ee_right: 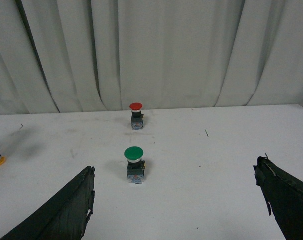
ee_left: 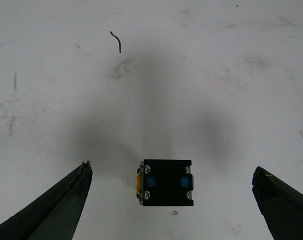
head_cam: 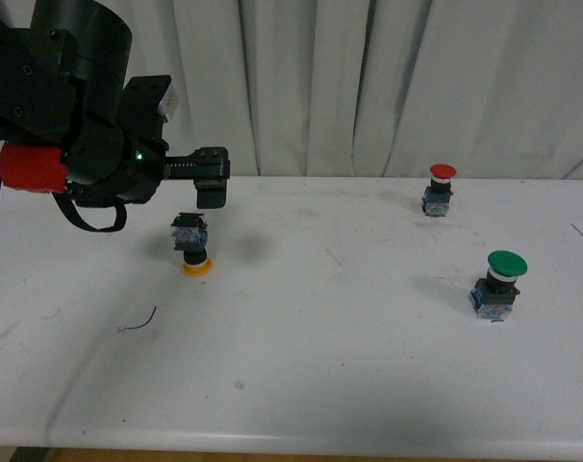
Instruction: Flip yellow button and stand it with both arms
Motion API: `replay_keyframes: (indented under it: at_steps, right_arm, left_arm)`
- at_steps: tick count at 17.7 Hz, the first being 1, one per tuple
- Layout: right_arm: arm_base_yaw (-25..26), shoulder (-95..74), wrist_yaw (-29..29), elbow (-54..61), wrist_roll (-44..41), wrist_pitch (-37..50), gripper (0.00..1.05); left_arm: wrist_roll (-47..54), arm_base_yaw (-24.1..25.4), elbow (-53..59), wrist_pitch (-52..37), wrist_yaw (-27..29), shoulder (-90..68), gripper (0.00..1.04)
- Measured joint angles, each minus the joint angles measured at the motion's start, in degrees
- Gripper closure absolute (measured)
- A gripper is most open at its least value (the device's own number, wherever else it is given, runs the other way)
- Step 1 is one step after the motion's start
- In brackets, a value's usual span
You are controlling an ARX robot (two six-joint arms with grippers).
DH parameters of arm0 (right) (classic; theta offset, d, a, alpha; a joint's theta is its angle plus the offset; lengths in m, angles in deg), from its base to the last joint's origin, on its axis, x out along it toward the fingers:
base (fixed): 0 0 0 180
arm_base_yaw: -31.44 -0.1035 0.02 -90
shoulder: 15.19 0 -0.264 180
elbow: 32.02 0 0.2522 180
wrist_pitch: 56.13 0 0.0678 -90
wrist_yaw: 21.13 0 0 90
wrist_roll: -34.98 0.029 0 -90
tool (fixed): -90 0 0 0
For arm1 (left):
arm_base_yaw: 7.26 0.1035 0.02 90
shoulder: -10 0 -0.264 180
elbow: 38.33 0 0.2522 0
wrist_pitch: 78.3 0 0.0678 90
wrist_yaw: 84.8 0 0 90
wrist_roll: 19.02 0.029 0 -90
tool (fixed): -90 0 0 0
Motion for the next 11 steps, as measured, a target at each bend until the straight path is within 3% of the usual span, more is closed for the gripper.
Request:
replay_keyframes:
  at_steps: [11]
  right_arm:
    - [0.0, 0.0, 0.0, 0.0, 0.0, 0.0, 0.06]
  left_arm:
    - [4.1, -0.7, -2.1, -0.6, 2.8, -5.7, 0.07]
